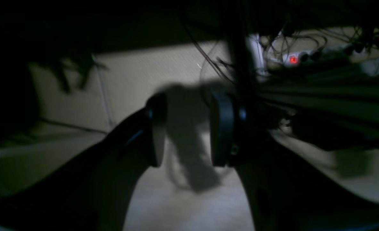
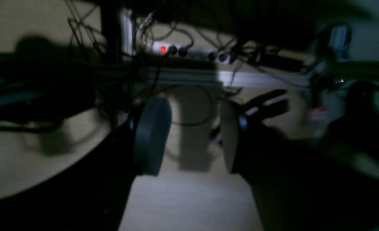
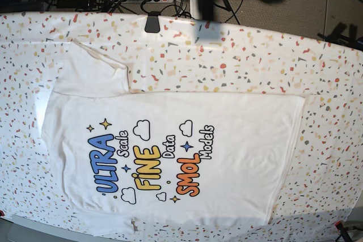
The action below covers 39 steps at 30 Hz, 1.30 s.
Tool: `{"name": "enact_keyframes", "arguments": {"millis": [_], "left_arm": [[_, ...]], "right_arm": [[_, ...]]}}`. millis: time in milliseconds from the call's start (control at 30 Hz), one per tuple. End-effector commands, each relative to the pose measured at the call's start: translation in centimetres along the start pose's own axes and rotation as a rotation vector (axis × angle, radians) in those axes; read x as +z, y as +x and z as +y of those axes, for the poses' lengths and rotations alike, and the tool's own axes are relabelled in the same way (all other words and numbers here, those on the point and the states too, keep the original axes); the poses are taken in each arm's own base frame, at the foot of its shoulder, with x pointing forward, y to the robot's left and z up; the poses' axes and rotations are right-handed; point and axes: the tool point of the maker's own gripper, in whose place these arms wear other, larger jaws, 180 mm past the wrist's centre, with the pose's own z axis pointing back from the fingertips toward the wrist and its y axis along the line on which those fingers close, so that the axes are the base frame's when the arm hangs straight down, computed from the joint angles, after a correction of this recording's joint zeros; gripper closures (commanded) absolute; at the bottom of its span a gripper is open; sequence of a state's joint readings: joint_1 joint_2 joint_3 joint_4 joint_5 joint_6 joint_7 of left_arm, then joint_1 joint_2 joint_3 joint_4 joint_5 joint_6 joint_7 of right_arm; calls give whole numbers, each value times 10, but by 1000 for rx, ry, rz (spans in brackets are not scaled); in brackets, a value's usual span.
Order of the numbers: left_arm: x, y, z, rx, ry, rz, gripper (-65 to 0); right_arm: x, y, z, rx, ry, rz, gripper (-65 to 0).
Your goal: Fold the T-shirt properly
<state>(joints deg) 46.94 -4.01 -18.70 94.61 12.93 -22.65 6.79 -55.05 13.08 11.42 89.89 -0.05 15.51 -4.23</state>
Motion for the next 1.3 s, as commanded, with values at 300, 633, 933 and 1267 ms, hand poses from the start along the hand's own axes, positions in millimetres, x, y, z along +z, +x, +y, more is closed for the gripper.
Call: {"name": "enact_keyframes", "arguments": {"millis": [300,633,933,1267], "left_arm": [[37,76,54,-322,52,-99,-220],[41,142,89,-624,145,-200,-225],[26,205,87,-718,83,-322,-267],[-48,232,55,-904,41,-280,-267]], "right_arm": [[63,83,-8,261,59,-138,-285],[87,154,-6,468,24,-298,-285],[85,200,-14,489,-43,-421,-285],[83,230,-23,476,-97,-502,-285]]}}
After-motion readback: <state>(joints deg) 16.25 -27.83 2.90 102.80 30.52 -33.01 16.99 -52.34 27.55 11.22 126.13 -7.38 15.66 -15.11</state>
